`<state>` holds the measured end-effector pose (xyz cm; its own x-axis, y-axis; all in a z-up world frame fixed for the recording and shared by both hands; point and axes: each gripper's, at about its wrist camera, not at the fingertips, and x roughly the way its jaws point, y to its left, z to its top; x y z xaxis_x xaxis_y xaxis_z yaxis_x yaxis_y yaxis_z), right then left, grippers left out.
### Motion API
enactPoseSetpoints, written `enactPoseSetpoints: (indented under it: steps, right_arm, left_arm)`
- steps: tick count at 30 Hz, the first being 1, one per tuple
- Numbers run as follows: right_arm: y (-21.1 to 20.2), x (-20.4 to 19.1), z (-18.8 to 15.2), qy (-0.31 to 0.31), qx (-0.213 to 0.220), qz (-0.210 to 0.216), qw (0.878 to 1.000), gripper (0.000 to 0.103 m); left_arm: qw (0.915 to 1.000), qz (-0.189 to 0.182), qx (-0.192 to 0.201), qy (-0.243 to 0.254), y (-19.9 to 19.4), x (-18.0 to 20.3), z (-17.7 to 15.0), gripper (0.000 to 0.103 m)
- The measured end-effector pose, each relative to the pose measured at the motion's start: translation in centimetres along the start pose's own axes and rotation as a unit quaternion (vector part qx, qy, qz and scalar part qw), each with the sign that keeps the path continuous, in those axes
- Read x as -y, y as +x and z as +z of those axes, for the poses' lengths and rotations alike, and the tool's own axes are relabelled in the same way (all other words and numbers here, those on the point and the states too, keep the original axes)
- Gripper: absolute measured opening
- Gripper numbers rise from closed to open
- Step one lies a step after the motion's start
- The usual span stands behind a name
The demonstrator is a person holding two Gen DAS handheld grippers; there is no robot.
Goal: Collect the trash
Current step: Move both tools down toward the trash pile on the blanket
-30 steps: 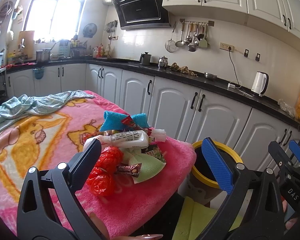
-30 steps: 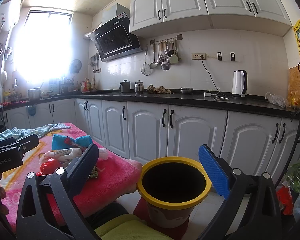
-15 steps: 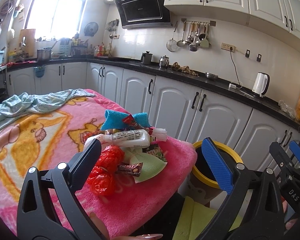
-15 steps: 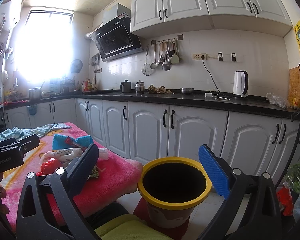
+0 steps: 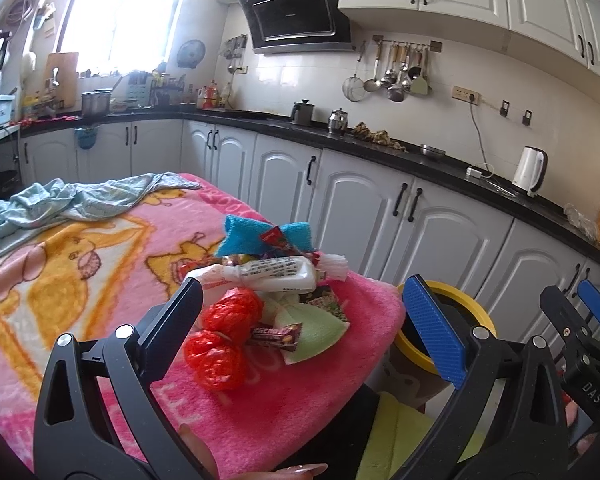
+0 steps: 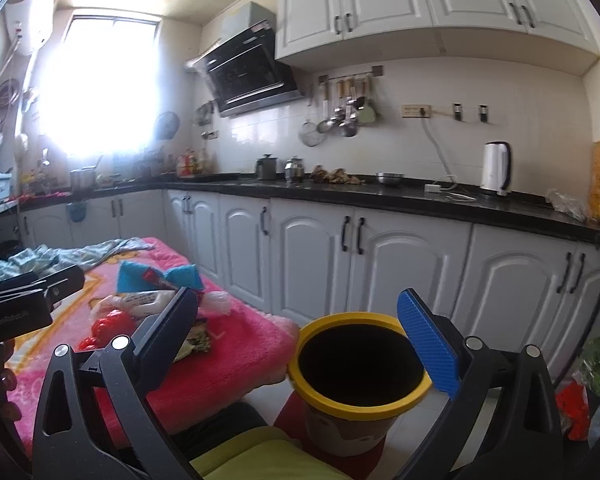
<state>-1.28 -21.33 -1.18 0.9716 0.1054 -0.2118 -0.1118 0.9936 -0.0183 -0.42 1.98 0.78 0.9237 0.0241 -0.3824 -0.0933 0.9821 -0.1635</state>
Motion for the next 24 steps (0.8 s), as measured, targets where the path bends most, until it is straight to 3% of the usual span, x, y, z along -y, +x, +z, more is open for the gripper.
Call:
enactPoseSetpoints:
  steps: [14, 24]
  right_arm:
    - [3.1, -4.8, 1.9, -0.044, -0.028, 0.107, 0.993, 0.097]
    - [8.6, -8.9, 3.9, -0.049, -0.076, 0.179, 0.980, 0.097]
  left_arm:
    - [0.9981, 0.044, -0.010, -0.041, 0.7, -4.9, 0.2, 0.092]
    - [0.9952, 0.060, -0.048, -0.061, 2.7, -8.2, -0.7, 0.092]
